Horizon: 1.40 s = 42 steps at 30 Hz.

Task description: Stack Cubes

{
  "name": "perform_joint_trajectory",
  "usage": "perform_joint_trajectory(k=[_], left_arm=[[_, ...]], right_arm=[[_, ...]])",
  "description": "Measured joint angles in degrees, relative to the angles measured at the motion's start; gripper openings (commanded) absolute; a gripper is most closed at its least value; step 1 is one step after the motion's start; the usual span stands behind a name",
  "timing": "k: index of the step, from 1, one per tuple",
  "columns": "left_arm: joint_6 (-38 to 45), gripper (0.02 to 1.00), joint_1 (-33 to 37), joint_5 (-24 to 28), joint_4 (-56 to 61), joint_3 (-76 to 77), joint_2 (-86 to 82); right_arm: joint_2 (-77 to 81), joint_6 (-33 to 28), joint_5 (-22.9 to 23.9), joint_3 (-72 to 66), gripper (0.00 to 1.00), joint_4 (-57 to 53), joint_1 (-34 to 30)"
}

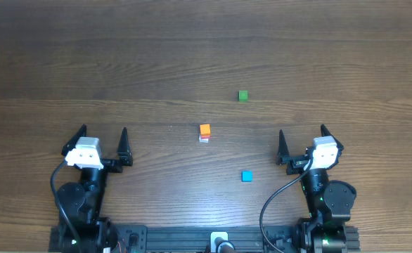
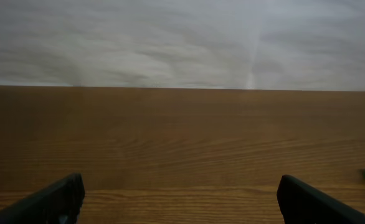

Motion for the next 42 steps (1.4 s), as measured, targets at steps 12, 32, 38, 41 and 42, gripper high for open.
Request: perform_joint_trajectory(k=[12,32,38,41,42], left_arm=[[0.0,1.0,0.0,0.0,-0.02,0.0,0.02],[0.0,1.0,0.0,0.0,-0.02,0.0,0.0],[0.0,1.0,0.0,0.0,-0.07,0.0,0.0],[0.0,1.0,0.0,0.0,-0.07,0.0,0.02],[0.0,1.0,0.0,0.0,-0.07,0.0,-0.02]], right_arm=[[0.0,0.04,-0.74,0.0,0.991,3.61,0.0],[9.77,5.51,-6.67,7.74,0.993,-0.48,0.22],[29.99,6.05,-8.57,29.03,0.991,-13.27,0.22],[41.88,6.25,-9.18,41.03,0.993,-21.07,0.28],[45.16,6.32,-9.27,44.13,0.993,-23.15,0.33]])
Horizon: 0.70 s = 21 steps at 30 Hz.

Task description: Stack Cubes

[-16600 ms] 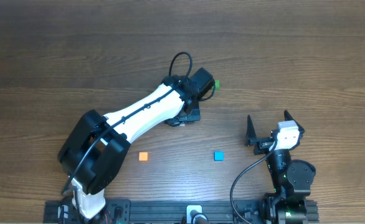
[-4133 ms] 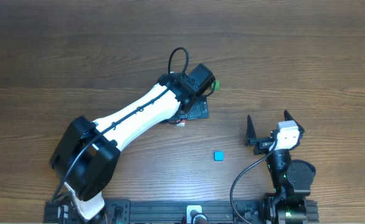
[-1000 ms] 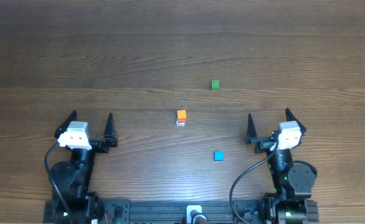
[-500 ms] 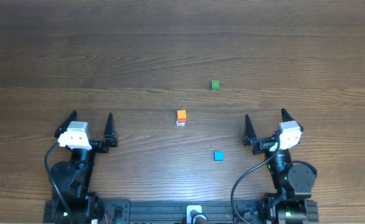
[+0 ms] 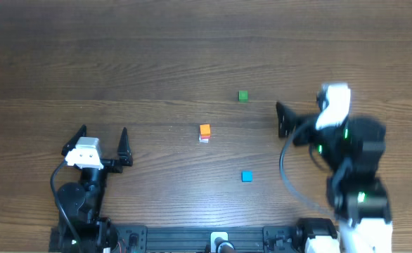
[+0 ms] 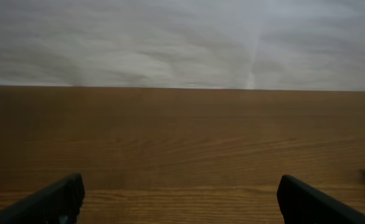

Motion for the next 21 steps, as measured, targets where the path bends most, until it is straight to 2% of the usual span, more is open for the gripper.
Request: perform_joint_trajectory(k=[4,9,15,21], left_arm=[[0.0,1.0,0.0,-0.02,0.0,0.0,0.0],[0.0,1.0,0.0,0.0,0.0,0.0,0.0],[0.0,1.0,0.0,0.0,-0.02,0.0,0.0],[0.0,1.0,0.0,0.0,-0.02,0.0,-0.02]], right_arm=[[12.66,-0.37,-0.13,10.25,0.991,-5.81,1.25],[26.53,-0.87,0.55,19.41,0.991,-8.92,6.62],[42.1,2.56,8.26,27.5,0.993,-10.8,16.44],[56.7,8.52,14.95,35.69,0.993,-15.67,21.22]])
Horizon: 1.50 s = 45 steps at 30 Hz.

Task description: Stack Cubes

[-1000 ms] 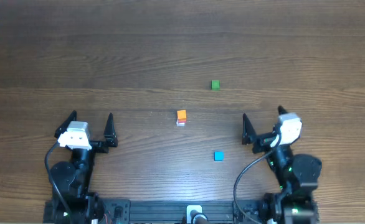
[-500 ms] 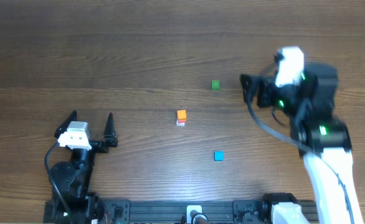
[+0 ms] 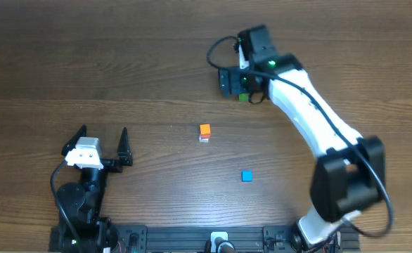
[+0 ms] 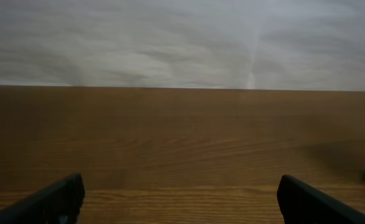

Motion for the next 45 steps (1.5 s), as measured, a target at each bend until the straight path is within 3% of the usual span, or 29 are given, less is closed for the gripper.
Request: perform_joint_trajectory(k=[7,18,26,29,45], left_arm=[[0.0,1.0,0.0,0.0,0.0,0.0,0.0],[0.0,1.0,0.0,0.0,0.0,0.0,0.02],[0.0,1.0,0.0,0.0,0.0,0.0,0.02],[0.0,1.0,0.0,0.0,0.0,0.0,0.0],[0.0,1.0,0.0,0.0,0.0,0.0,0.02]], right_arm=[[11.76,8.15,6.38,7.69,0.982,-5.42,0.48],[18.32,11.61,8.15,7.85,0.932,-7.28,0.48],[19.26,10.8,8.11,7.87,0.706,-6.88,0.35],[19.26,9.55,7.67,7.87,0.553,-6.86,0.24],[19.26,8.35,6.54,7.87,0.334,-6.88,0.24]])
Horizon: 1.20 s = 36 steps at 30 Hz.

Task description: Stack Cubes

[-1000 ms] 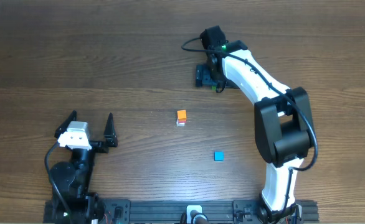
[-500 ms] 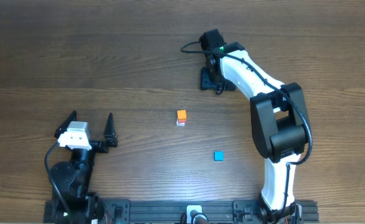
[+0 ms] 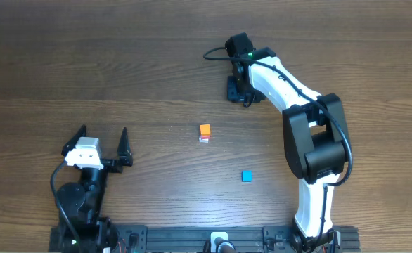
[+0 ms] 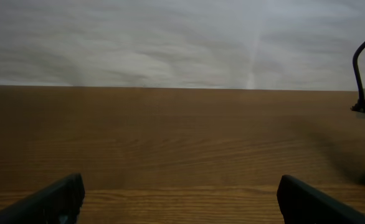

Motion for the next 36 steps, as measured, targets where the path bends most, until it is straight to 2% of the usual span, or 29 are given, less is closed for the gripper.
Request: perform_joint_trajectory(k=[4,10,16,29,36], left_arm=[[0.0,1.0,0.0,0.0,0.0,0.0,-0.02],[0.0,1.0,0.0,-0.02,0.0,0.0,0.0],[0.0,1.0,0.0,0.0,0.0,0.0,0.0],[0.0,1.0,0.0,-0.02,0.0,0.0,0.0],[0.0,1.0,0.0,-0.02,0.0,0.0,-0.02]], right_arm=[[0.0,0.09,-0.15,0.0,0.218,0.02,0.0],[0.0,-0.02,-0.37,0.02,0.194,0.02,0.0],[0.0,-0.07,-0.61,0.11,0.102,0.07,0.0],[-1.92,0.0,-1.9,0.2,0.073,-3.23,0.96],[-17.59,2.95,-0.61,0.42,0.073,-12.96,8.63]])
